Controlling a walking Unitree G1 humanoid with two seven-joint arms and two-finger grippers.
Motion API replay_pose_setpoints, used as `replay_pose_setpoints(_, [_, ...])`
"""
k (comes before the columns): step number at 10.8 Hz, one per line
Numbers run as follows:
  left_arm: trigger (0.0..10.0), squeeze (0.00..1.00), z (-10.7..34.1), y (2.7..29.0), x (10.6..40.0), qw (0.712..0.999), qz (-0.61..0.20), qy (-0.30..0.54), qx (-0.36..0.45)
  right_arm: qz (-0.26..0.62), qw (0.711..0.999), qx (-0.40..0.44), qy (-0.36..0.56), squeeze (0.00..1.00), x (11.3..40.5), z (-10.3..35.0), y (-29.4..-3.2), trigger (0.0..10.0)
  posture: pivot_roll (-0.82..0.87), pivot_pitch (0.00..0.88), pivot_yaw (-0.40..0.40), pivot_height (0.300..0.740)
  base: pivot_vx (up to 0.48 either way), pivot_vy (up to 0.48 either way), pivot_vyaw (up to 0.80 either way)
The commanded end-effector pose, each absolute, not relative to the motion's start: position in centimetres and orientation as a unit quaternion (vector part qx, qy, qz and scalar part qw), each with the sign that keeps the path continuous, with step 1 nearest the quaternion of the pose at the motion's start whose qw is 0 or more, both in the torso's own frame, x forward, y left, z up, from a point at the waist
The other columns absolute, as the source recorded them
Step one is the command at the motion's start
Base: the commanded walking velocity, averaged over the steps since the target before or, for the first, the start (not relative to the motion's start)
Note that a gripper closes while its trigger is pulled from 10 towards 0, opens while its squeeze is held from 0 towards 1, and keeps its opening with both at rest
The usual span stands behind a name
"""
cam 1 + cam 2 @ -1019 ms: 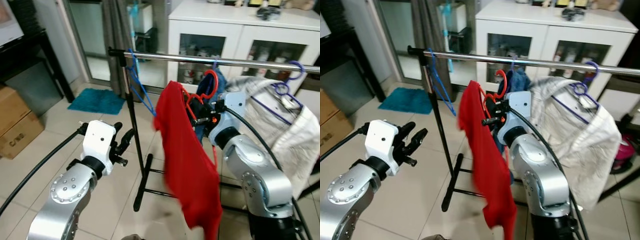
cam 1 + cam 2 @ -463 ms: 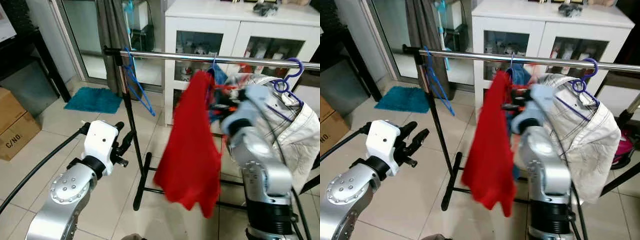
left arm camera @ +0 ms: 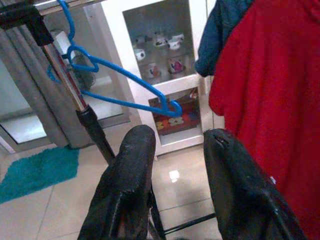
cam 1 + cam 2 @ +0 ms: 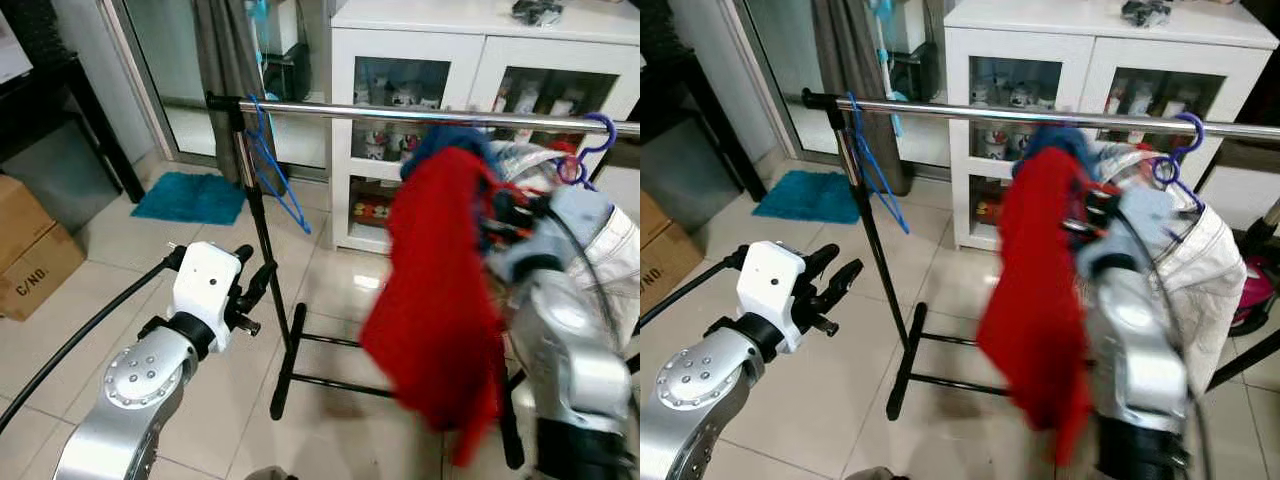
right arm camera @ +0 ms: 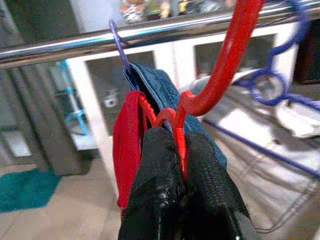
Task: Hang hanger
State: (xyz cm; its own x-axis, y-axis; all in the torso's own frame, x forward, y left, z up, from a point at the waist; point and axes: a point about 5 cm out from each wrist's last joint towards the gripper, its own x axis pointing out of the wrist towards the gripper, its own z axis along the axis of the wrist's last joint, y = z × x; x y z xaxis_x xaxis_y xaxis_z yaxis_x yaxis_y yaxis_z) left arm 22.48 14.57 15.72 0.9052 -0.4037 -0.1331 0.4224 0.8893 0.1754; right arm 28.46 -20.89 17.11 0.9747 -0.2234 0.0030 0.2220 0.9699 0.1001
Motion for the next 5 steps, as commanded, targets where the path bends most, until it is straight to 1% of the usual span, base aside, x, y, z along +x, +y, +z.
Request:
replay_pose_setpoints(1, [10.0, 0.0, 15.9, 14.3, 22.4, 0.968, -0.223, 0.042, 0.102, -0.137, 0.989, 0.03, -0.043, 0.0, 27.8, 18.3, -22.1, 10.0, -0.02, 0.013, 0.088, 0.74, 0.0, 0.0, 0.0])
replay_pose_setpoints(2, [10.0, 0.0, 15.9, 14.2, 22.4, 0.968, -0.225, 0.042, 0.102, -0.14, 0.989, 0.022, -0.046, 0.0, 27.6, 18.4, -22.6, 10.0, -0.02, 0.013, 0.088, 0.74, 0.0, 0.0, 0.0])
replay_pose_setpoints(3, [10.0, 0.0, 15.9, 14.2, 22.4, 0.968, -0.225, 0.043, 0.101, -0.111, 0.992, 0.017, -0.052, 0.0, 27.5, 18.8, -22.6, 10.0, -0.03, 0.018, 0.089, 0.74, 0.0, 0.0, 0.0])
replay_pose_setpoints(4, [10.0, 0.0, 15.9, 14.2, 22.5, 0.968, -0.225, 0.043, 0.102, 0.015, 0.999, 0.028, -0.03, 0.0, 27.8, 18.6, -19.9, 10.0, -0.03, 0.021, 0.088, 0.74, 0.0, 0.0, 0.0])
replay_pose_setpoints(5, [10.0, 0.0, 16.1, 14.3, 22.8, 0.969, -0.22, 0.038, 0.101, 0.117, 0.992, 0.057, 0.008, 0.0, 27.5, 17.6, -17.5, 10.0, -0.02, 0.024, 0.082, 0.74, 0.0, 0.0, 0.0])
